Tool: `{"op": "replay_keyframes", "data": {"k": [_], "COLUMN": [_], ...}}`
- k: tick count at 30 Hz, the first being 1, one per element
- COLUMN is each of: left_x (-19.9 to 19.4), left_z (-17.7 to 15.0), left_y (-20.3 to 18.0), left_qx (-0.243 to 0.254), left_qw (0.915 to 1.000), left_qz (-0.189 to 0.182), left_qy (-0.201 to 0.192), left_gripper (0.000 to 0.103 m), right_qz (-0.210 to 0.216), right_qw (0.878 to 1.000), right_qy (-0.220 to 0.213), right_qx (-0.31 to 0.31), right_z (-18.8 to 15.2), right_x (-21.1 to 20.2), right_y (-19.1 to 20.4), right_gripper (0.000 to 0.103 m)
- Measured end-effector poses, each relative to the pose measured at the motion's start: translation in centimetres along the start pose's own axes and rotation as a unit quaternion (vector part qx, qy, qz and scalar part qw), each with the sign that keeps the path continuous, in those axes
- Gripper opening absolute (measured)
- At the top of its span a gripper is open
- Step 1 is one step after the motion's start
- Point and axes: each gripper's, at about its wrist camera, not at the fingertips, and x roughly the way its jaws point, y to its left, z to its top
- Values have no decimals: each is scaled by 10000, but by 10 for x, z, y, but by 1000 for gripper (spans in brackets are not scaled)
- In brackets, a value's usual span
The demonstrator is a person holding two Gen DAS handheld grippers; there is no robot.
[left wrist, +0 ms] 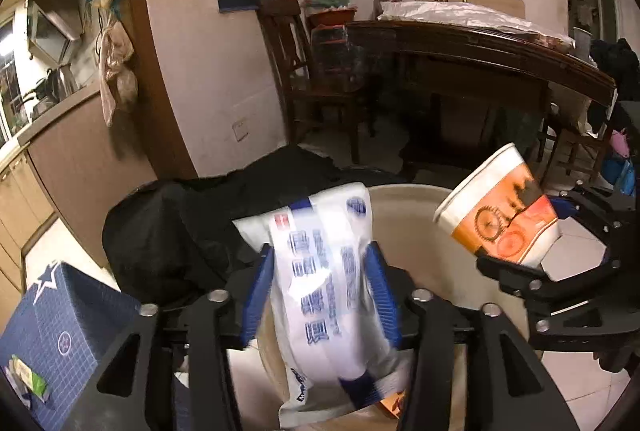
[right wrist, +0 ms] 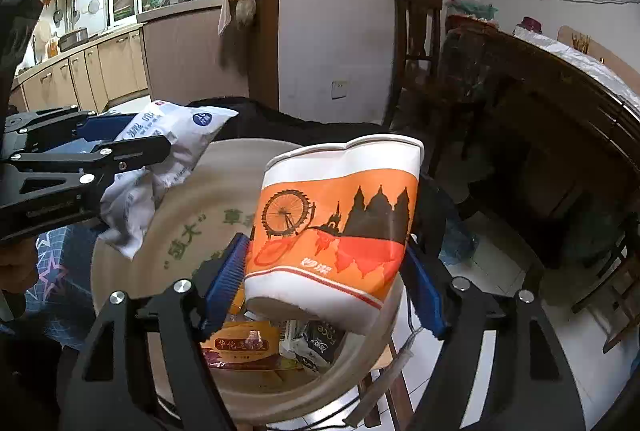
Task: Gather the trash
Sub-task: 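Open both grippers over the bucket, dropping the wipes pack and paper cup, then grasp the tissue wrapper with the left gripper while the right grasps the green medicine box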
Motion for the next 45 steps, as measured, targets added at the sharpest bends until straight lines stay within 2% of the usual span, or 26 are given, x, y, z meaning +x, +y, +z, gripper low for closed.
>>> {"op": "replay_keyframes", "data": {"k": [1, 3, 13, 20, 26, 29, 32, 35, 39, 41, 45], "left_x": [-3, -9, -22, -44, -68, -84, -103, -120, -141, -154, -180], "left_z": [1, 5, -1, -8, -24, -43, -73, -103, -147, -170, -207], "left_y": [-1, -2, 7, 24, 66, 101, 147, 195, 260, 296, 364], "left_qx": [42, 46, -71, -100, -400, -718, -1124, -1628, -2307, -2710, -3642], "left_qw": [9999, 9997, 9993, 9981, 9956, 9923, 9854, 9733, 9476, 9299, 8858], "left_qz": [52, 12, 186, 450, 778, 969, 1274, 1618, 2184, 2449, 2834], "left_qy": [-131, -255, -321, -398, -342, -269, -119, 66, 327, 430, 497], "left_gripper": [66, 71, 71, 71, 71, 71, 71, 71, 71, 71, 72], "right_qz": [-9, -7, -3, 113, 294, 471, 712, 1109, 1743, 2016, 2533], "right_qw": [10000, 10000, 9999, 9996, 9976, 9947, 9908, 9837, 9698, 9623, 9443], "right_qy": [-2, -6, -111, -260, -470, -595, -659, -740, -775, -691, -391], "right_qx": [21, 31, 92, -61, -417, -690, -947, -1208, -1522, -1688, -2064], "right_z": [-1, -2, -3, 6, 29, 45, 59, 74, 89, 94, 97], "right_x": [1, 1, -10, -20, -24, -24, -21, -17, -5, 7, 36], "right_y": [-2, -4, -11, 7, 49, 80, 114, 158, 226, 262, 325], "right_gripper": [82, 82, 82, 82, 82, 82, 82, 82, 83, 83, 83]}}
